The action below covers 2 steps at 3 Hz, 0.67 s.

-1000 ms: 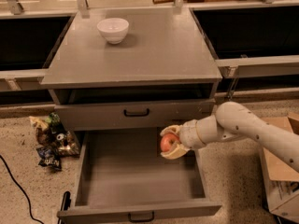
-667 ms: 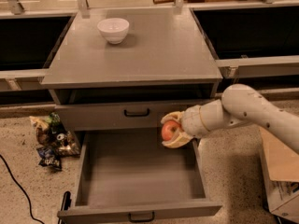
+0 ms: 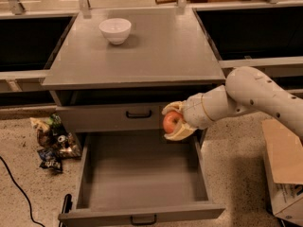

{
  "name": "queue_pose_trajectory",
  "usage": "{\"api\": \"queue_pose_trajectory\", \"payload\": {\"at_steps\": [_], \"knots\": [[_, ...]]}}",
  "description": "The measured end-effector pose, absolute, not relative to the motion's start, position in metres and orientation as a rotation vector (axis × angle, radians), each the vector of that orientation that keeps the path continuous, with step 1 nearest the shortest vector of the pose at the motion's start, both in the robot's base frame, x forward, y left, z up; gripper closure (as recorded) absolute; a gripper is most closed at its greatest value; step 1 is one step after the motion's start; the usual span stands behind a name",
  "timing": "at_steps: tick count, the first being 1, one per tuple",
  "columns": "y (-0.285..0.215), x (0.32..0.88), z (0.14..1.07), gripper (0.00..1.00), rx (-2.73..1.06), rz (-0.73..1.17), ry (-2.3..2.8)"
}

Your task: Pick apple from middle drawer and place on counter

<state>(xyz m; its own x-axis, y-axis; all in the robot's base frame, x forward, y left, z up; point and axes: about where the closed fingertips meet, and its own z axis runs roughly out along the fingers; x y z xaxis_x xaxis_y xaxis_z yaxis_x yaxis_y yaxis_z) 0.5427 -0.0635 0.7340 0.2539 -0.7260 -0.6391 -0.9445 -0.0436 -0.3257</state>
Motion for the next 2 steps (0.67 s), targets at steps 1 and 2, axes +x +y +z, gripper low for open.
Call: {"api": "queue_pose_trajectory", "payload": {"at_steps": [1,2], "knots": [[-0.074,0.551,0.770,1.00,-1.797,0.405,1.494],[-0.091,0.569,0.835,1.00,-1.753,0.422,1.423]]}}
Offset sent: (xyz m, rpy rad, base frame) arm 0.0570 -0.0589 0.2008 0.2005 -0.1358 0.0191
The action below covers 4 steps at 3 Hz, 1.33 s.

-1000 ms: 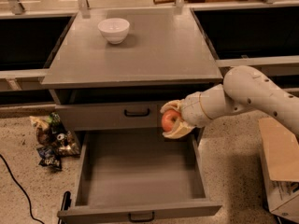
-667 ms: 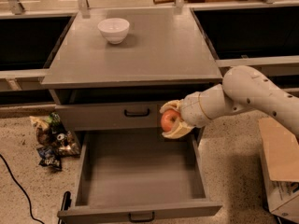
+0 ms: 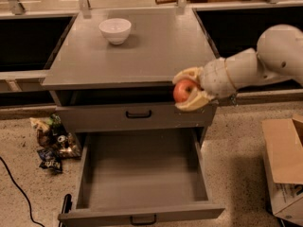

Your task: Pick apple from middle drawer and place on counter

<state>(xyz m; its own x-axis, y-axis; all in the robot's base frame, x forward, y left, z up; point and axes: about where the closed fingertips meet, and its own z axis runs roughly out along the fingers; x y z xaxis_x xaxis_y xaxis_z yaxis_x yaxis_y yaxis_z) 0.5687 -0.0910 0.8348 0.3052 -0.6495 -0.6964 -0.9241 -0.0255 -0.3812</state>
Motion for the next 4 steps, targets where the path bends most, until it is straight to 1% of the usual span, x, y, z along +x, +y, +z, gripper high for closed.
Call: {"api": "queue_pose_trajectory", "payload": {"at_steps": [1,2,4], "knots": [[-0.100,0.581,0.867,1.00,-1.724,0.380,1.390],[-0.100,0.581,0.867,1.00,-1.724,0.380,1.390],[-0.092,0.623,0.915,1.00,-1.714,0.407,1.282]]}}
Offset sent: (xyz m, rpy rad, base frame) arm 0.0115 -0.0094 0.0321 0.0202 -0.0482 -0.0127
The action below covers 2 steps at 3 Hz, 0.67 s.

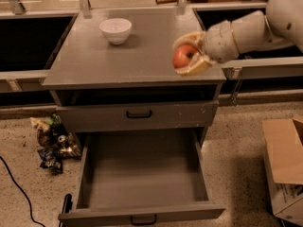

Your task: Pick apple from middle drawer and place on counter

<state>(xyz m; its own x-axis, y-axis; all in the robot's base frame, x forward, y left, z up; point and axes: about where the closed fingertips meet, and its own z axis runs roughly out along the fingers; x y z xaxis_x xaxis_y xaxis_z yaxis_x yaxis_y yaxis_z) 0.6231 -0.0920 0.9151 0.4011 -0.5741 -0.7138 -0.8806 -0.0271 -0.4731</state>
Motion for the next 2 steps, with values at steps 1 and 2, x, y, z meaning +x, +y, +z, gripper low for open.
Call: {"api": "queue_pose_trajectory", "payload": {"at_steps": [1,2], "knots": [[-0.1008,0.6335,0.9486,1.00,-1.679,0.351,1.246],[-0.1004,0.6351,0.9484,1.00,-1.673,0.346,1.252]]}}
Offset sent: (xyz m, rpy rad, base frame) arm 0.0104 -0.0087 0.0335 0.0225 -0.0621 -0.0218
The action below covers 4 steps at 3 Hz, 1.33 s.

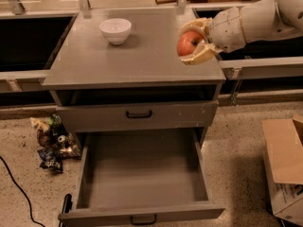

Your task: Pick apple from middle drawer and place on counter

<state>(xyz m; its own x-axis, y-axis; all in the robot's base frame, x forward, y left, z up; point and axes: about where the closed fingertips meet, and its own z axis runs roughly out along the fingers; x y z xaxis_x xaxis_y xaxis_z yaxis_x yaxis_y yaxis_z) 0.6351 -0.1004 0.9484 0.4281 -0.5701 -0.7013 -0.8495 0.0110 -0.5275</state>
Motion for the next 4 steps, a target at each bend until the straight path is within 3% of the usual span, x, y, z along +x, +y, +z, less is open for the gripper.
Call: {"api": "queue_pose_trajectory", "payload": {"at_steps": [2,4], "knots": [[-0.093,0.687,0.960,1.00,-1.406,0.264,1.431],[-0.118,0.744,0.951,1.00,-0.990,0.377,1.671]]}}
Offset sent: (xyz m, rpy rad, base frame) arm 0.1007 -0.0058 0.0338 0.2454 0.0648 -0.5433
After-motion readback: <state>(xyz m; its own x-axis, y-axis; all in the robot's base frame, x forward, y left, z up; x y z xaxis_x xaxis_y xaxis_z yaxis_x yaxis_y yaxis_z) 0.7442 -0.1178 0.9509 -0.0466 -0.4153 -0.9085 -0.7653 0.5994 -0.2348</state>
